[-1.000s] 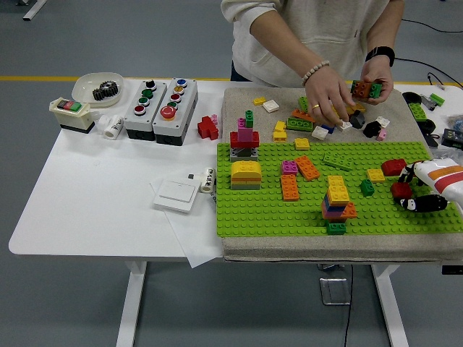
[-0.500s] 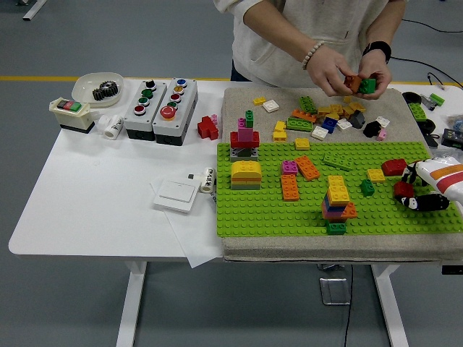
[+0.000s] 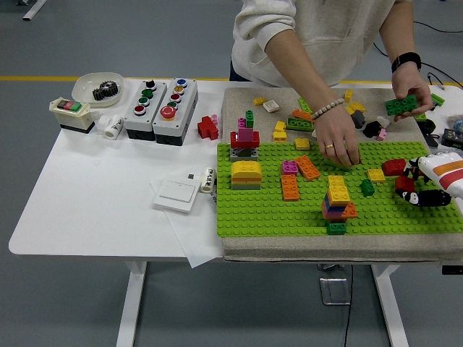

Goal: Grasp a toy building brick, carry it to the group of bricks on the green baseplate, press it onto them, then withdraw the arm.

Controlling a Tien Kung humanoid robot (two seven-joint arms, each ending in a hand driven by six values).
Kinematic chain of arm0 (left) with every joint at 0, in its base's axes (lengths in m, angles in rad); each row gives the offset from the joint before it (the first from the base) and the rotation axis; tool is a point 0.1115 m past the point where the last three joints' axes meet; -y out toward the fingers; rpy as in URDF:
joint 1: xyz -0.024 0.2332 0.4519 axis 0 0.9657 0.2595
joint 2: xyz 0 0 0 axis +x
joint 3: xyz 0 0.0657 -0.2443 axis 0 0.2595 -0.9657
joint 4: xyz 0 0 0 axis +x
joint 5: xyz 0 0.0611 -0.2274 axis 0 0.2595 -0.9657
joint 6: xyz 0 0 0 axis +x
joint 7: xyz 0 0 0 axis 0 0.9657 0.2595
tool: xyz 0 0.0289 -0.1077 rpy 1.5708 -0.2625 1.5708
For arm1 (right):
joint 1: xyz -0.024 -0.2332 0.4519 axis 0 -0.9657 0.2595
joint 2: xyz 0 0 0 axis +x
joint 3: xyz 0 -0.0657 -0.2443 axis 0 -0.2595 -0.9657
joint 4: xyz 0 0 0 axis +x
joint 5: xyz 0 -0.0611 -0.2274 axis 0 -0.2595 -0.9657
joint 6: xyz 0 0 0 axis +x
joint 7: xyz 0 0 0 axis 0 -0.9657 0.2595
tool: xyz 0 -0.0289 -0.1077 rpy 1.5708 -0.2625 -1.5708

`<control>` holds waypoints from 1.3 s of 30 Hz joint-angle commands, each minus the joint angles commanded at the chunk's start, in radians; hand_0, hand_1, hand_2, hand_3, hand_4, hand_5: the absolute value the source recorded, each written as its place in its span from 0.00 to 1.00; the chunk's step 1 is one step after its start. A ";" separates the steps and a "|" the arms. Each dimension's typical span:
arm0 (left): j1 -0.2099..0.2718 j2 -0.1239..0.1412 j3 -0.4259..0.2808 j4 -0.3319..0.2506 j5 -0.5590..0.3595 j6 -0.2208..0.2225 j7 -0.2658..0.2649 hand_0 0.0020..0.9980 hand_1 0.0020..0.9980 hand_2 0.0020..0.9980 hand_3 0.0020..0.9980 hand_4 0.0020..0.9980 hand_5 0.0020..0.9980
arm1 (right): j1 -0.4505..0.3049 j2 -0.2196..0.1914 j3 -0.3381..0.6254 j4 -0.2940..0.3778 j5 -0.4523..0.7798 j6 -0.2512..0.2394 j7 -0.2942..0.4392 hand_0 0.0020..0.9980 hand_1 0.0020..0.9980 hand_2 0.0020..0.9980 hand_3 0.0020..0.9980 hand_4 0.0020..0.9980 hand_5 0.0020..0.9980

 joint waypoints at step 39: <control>0.008 0.004 0.004 0.003 -0.004 -0.002 -0.004 0.74 0.73 0.72 0.59 0.64 0.66 | -0.149 -0.160 0.096 0.781 0.016 0.269 -0.185 0.17 0.35 0.46 0.51 0.67 0.45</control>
